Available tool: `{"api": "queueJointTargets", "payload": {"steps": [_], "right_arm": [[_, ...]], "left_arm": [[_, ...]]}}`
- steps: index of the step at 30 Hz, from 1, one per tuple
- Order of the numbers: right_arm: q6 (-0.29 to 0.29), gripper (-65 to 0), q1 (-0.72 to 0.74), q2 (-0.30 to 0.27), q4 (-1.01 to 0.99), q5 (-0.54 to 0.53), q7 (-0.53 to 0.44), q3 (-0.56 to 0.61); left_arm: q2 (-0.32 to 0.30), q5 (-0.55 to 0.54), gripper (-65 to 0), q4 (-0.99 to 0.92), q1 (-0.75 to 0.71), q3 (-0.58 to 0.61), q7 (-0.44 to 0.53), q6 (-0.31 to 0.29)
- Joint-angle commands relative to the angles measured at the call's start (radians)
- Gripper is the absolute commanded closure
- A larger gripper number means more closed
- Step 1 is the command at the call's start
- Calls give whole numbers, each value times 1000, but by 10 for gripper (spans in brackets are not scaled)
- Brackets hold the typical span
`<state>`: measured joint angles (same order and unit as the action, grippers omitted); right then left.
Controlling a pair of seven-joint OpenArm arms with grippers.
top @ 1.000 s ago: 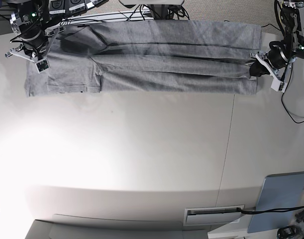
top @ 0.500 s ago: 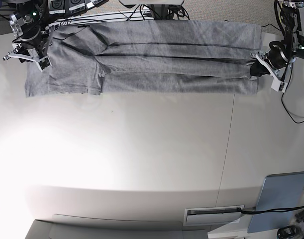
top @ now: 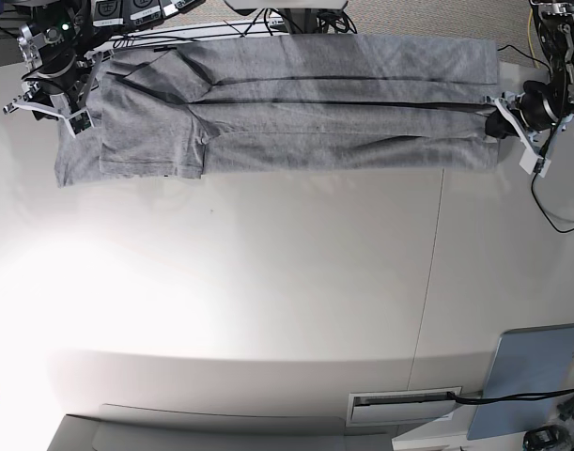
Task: Fold the T-shirt properly
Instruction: 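Release the hem and reposition the left gripper at the folded strip's end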
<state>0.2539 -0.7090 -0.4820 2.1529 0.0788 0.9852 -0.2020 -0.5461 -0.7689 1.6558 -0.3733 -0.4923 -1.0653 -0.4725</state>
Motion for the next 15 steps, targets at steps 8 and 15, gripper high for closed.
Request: {"api": "queueJointTargets", "payload": {"steps": [8,15], "right_arm": [[-12,-232,-3,-14,16,12,-26,-8],[-49,-232,-3,-14,16,-8,-52,-8]], "left_arm": [[-22,-10,-314,14,2,-10,-1,4],[-22,-10,-333,13,-4,-11,3,60]]}}
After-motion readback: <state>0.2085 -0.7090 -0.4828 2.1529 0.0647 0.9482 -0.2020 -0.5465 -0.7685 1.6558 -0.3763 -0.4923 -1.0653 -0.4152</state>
